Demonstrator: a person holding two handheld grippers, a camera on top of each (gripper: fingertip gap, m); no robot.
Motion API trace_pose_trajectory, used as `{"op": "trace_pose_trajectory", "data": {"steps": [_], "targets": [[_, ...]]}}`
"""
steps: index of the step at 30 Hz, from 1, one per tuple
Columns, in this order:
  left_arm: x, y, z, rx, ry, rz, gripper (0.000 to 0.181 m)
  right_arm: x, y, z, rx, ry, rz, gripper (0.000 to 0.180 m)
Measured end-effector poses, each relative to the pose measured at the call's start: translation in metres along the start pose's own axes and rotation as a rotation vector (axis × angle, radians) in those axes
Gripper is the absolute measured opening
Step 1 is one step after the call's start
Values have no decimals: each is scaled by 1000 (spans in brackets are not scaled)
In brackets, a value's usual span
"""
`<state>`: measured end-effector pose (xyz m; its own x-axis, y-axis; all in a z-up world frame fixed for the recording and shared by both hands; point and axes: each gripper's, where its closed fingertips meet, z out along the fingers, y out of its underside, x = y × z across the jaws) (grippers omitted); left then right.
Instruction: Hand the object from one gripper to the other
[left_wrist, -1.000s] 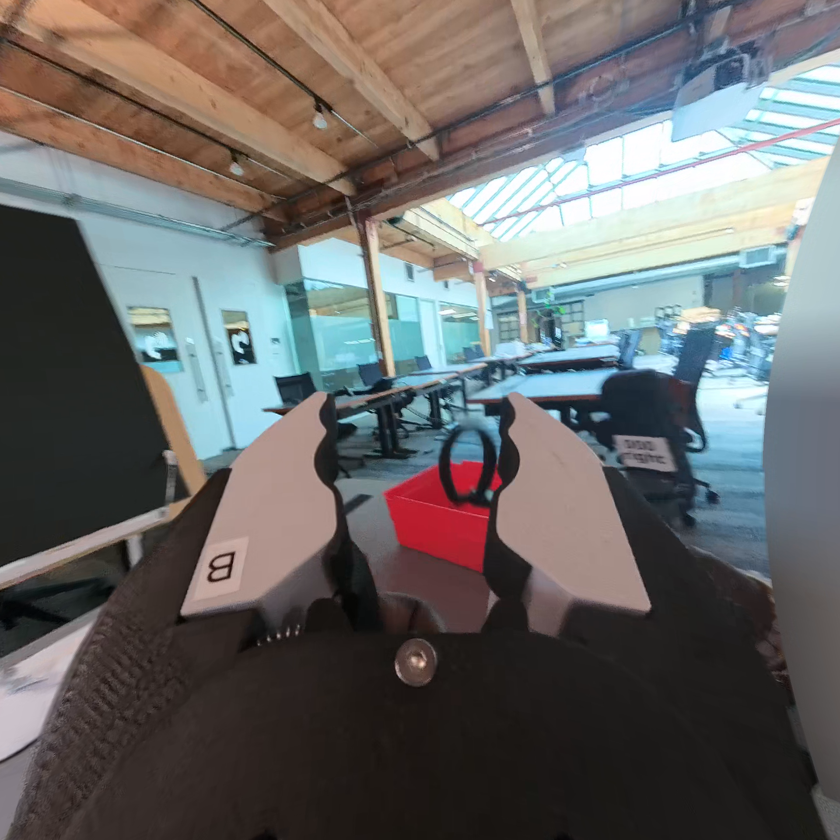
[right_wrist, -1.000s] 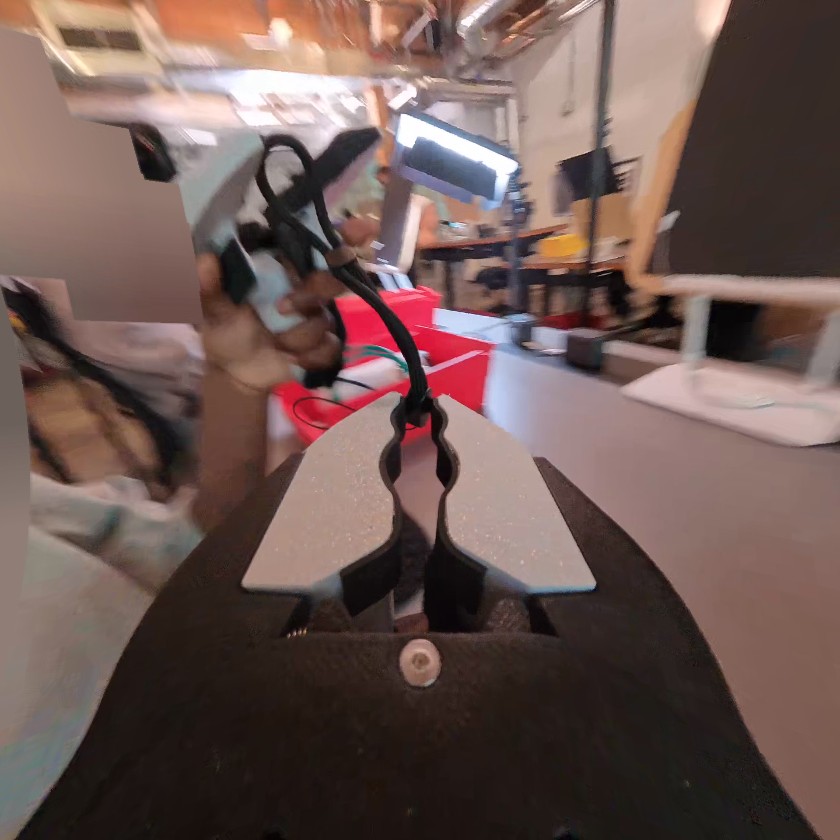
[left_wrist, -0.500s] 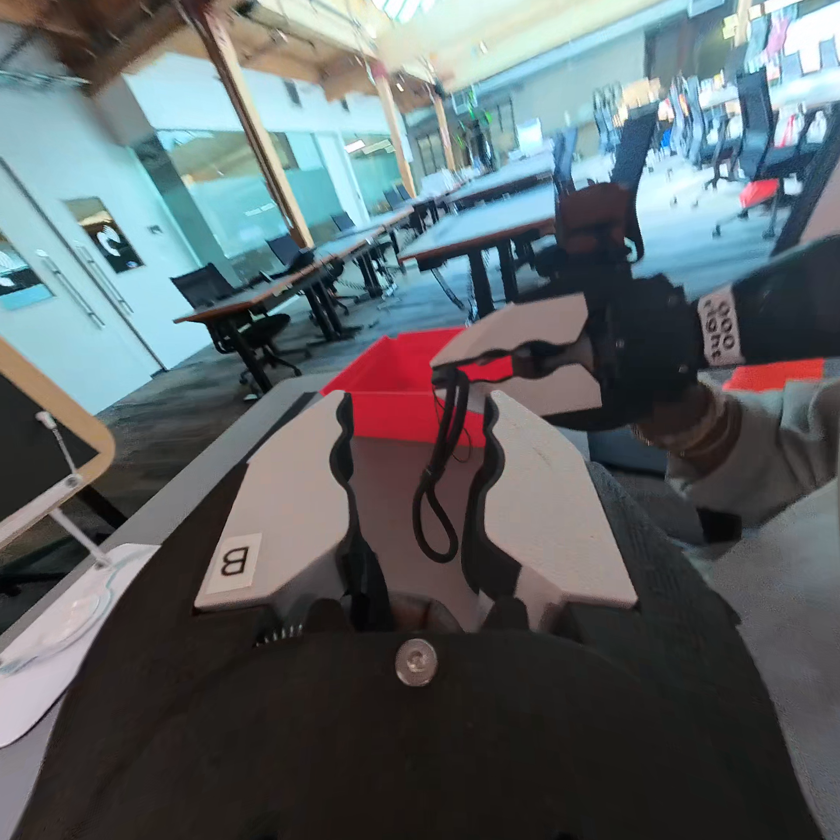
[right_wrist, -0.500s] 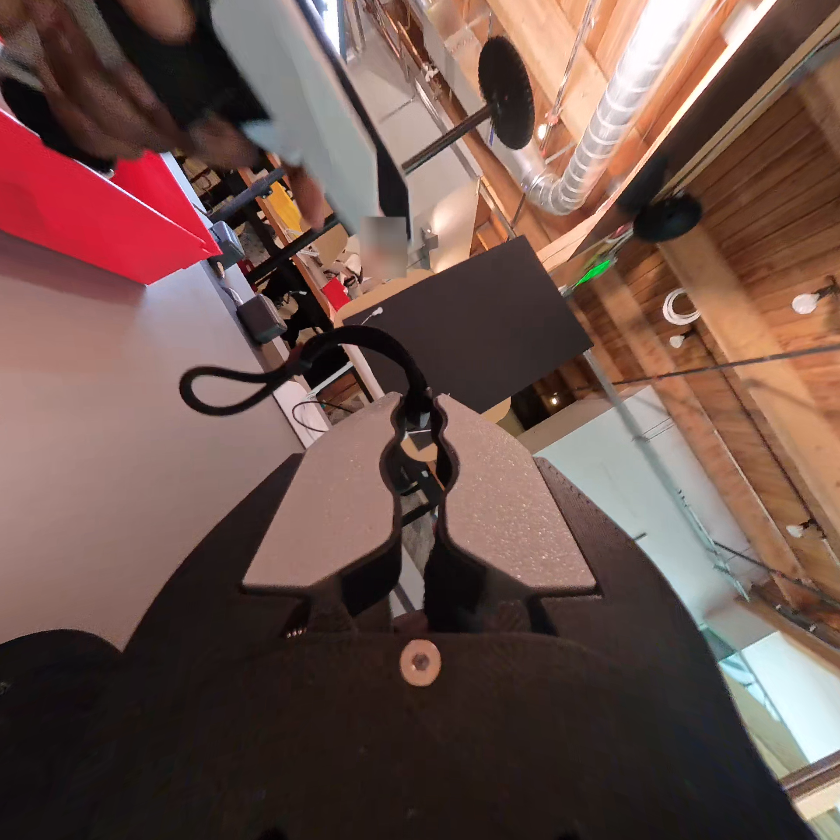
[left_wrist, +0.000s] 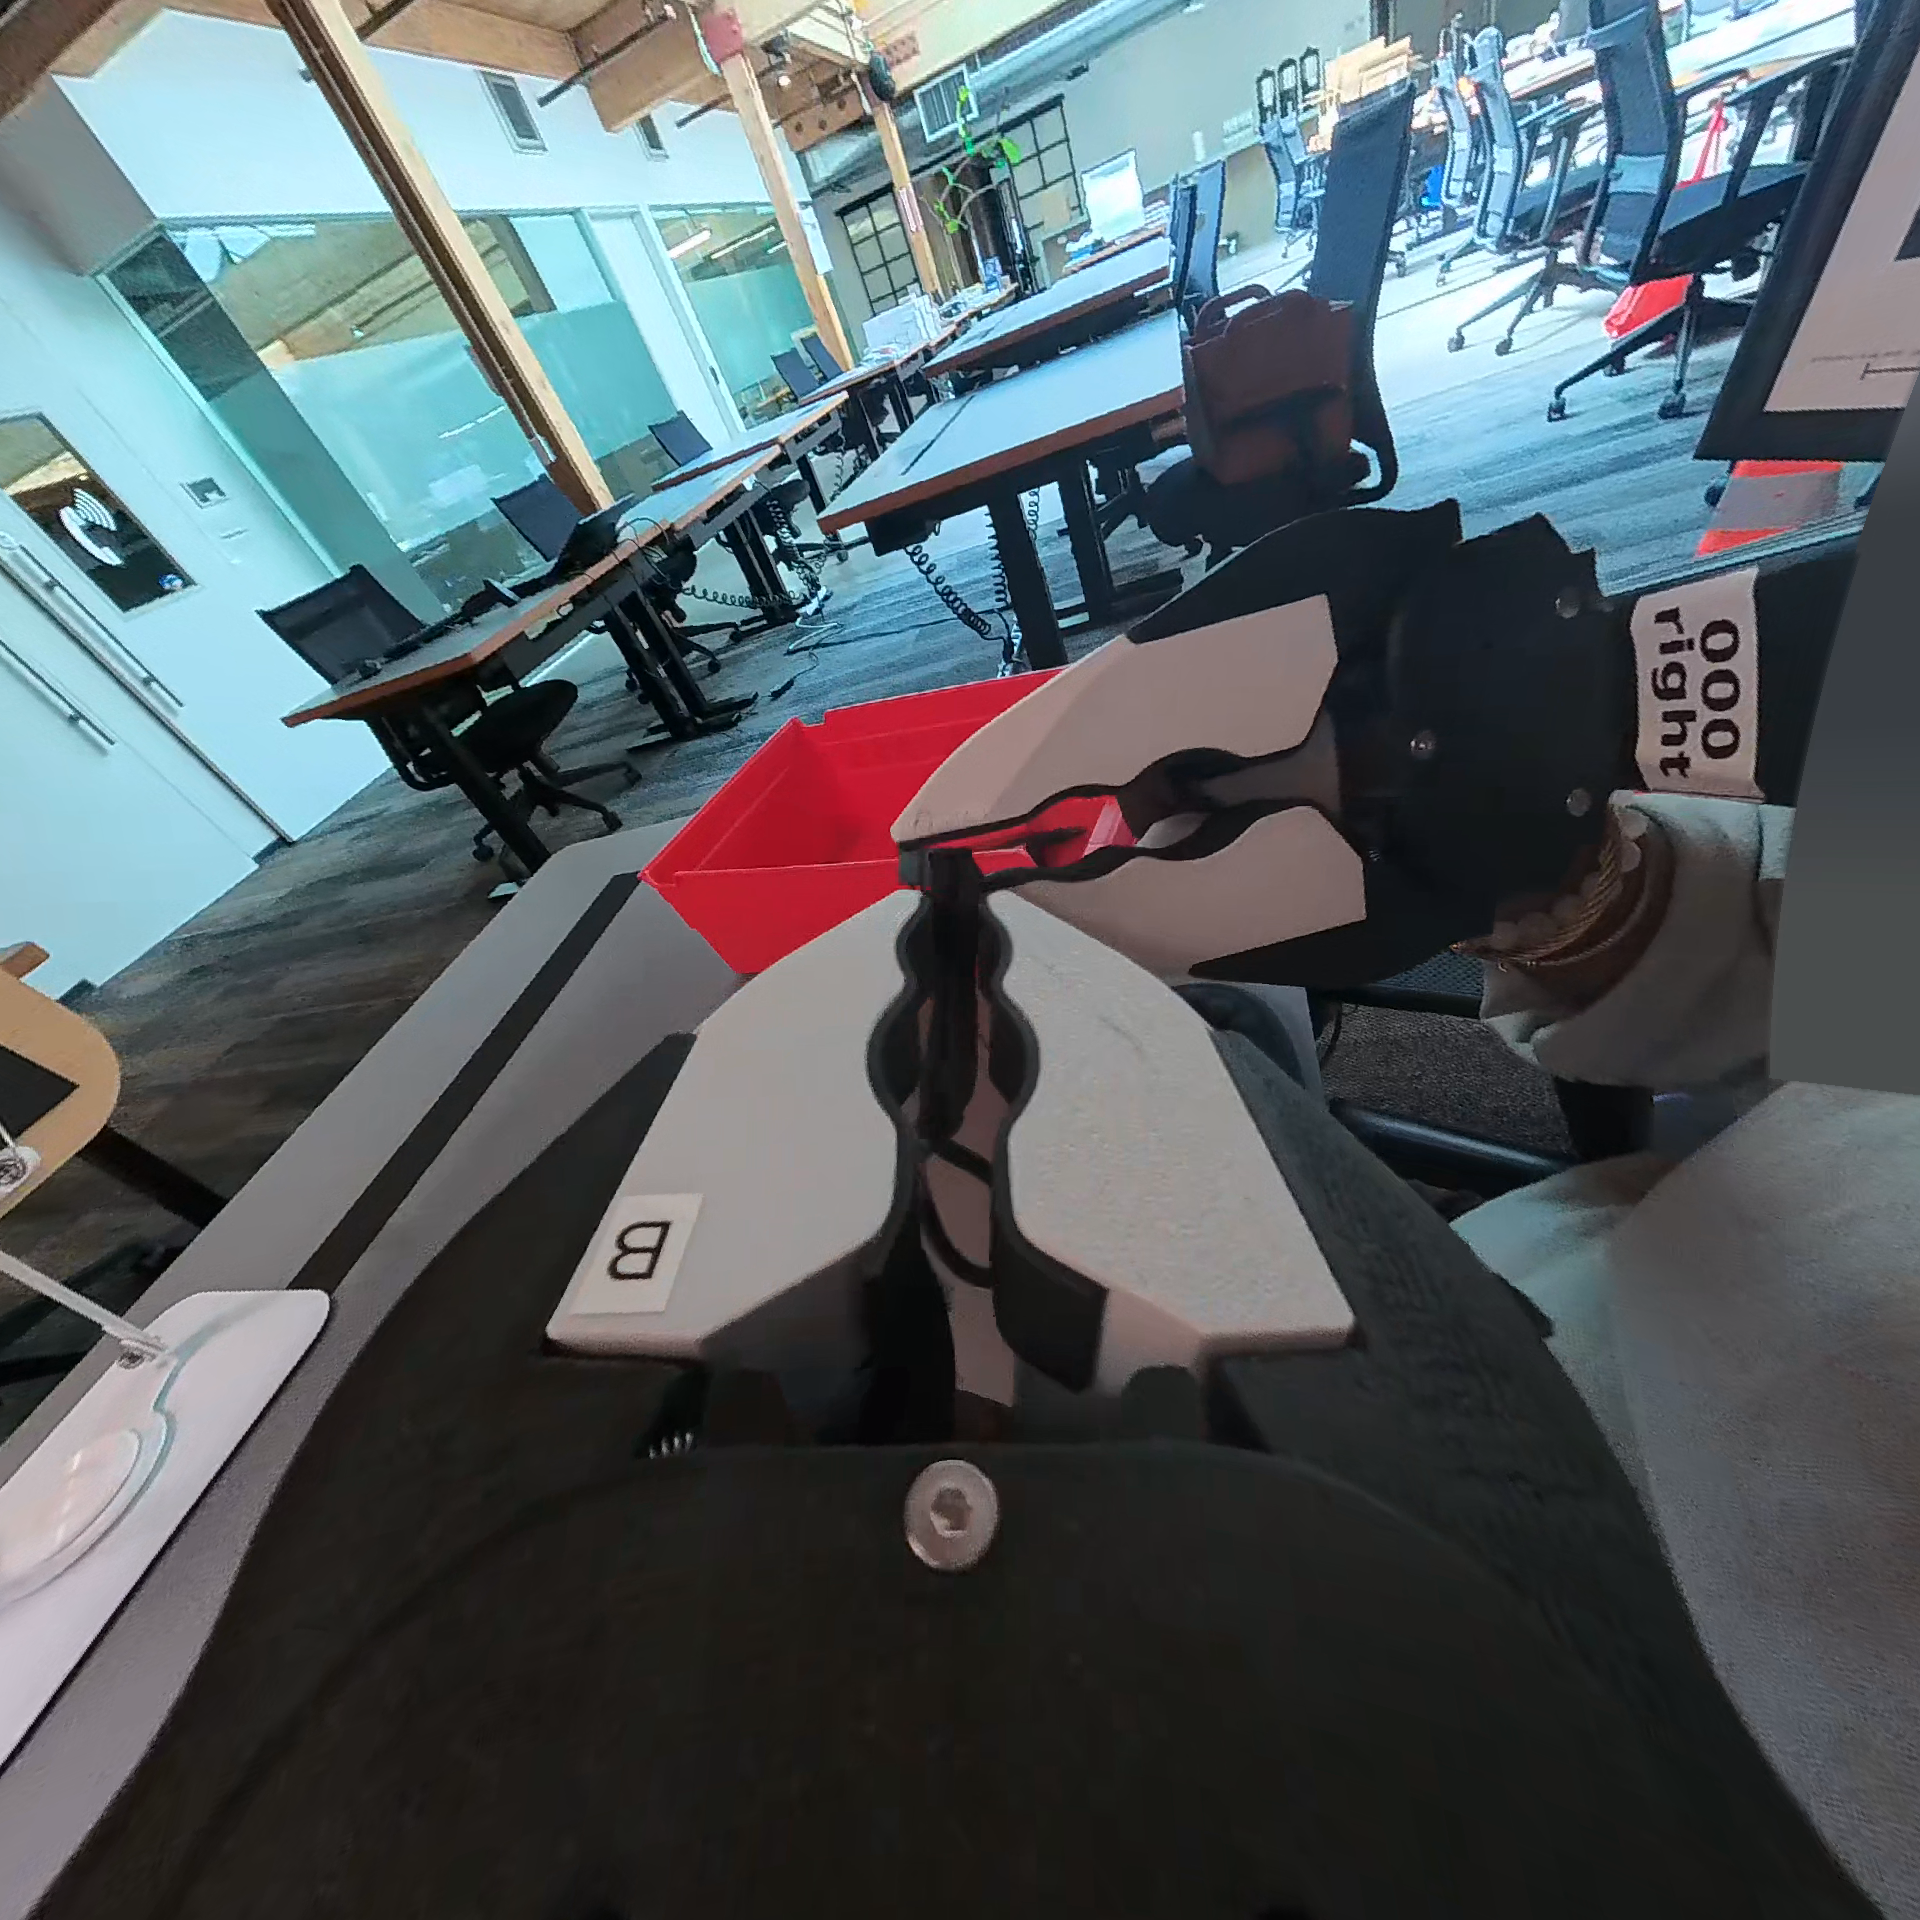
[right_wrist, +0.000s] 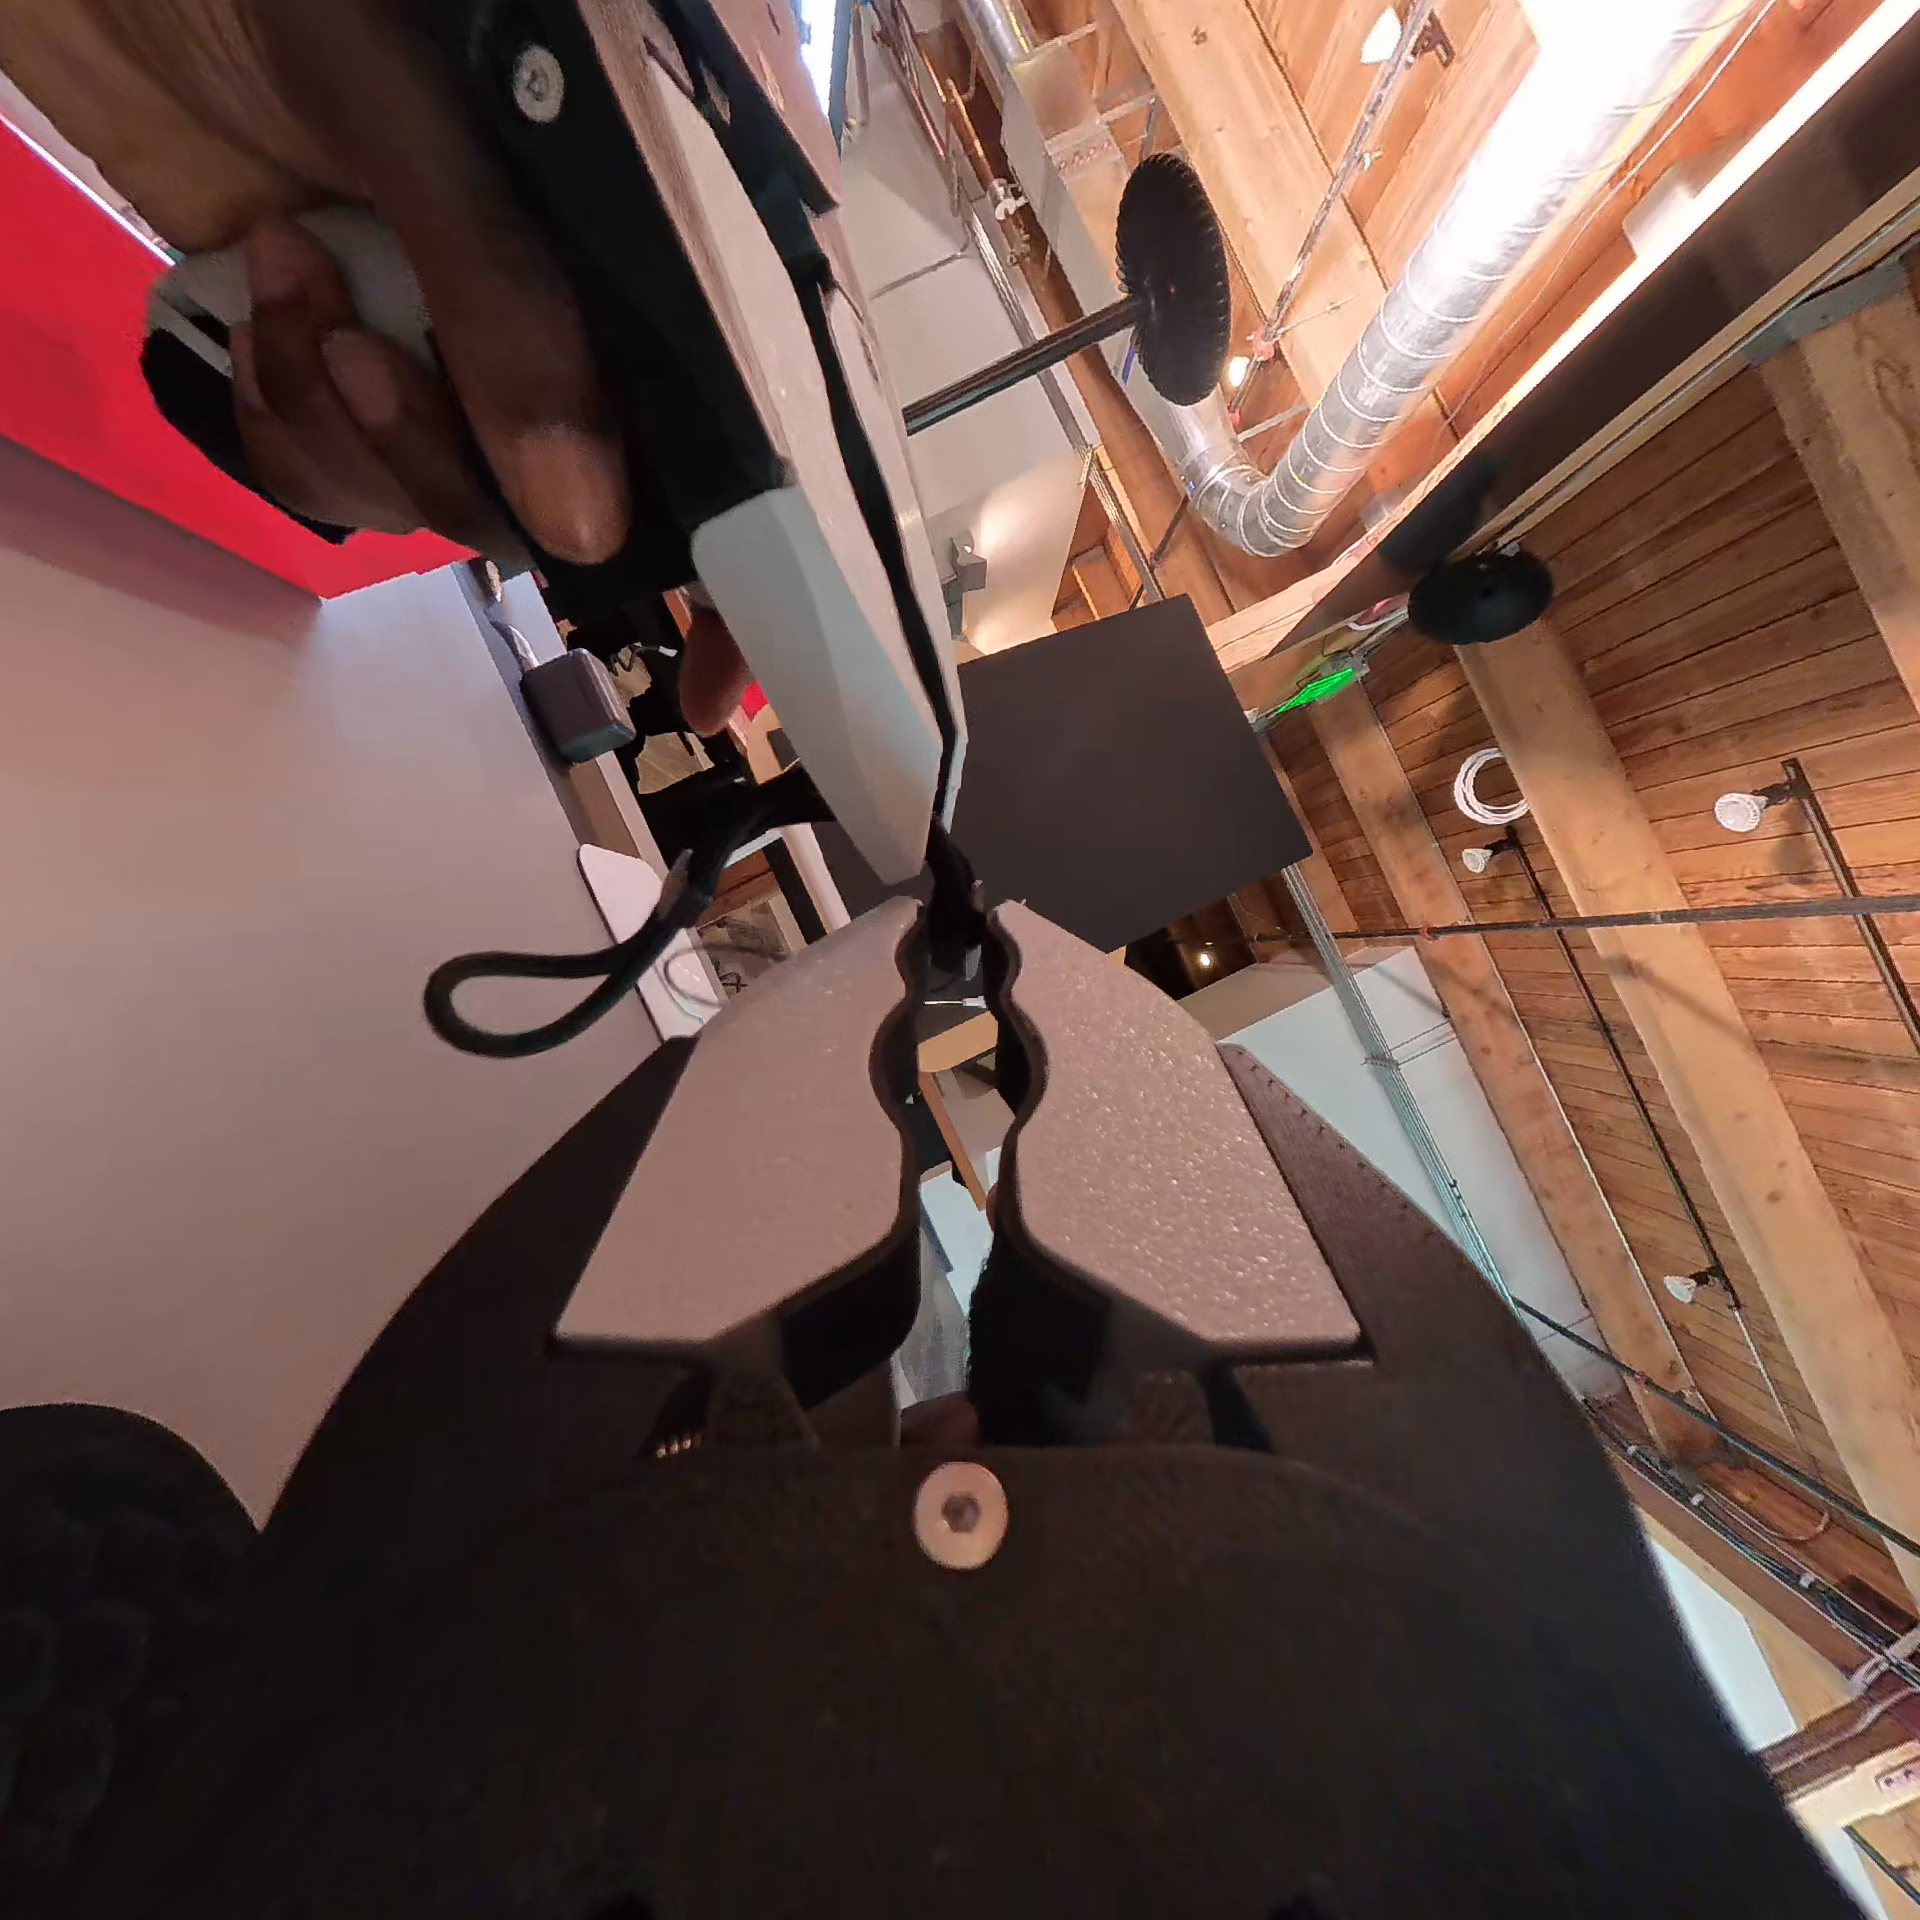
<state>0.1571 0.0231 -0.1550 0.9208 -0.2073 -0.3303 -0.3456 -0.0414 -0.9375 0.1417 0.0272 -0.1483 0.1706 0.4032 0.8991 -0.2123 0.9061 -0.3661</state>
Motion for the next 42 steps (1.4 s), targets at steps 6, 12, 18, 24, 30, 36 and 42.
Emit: {"op": "trace_pose_trajectory", "data": {"steps": [6,12,18,24,30,36,42], "targets": [[-30,-29,-18,234,-125,-92,6,10,4,2,33,-96,532,30],[-55,-53,-50,458,-219,-201,6,-6,-1,4,168,-456,1209,44],[-52,-59,-52,495,-223,-212,6,-43,-17,18,165,-574,1390,47],[-44,-64,-49,511,-182,-232,6,-41,-18,20,194,-530,1484,4],[-65,-53,-63,443,-239,-268,50,-32,-8,16,151,-514,1399,3],[-105,-55,-128,546,-451,-285,65,-24,8,12,48,-457,1212,3],[-87,-57,-122,449,-440,-162,57,-14,12,7,25,-383,1061,3]]}}
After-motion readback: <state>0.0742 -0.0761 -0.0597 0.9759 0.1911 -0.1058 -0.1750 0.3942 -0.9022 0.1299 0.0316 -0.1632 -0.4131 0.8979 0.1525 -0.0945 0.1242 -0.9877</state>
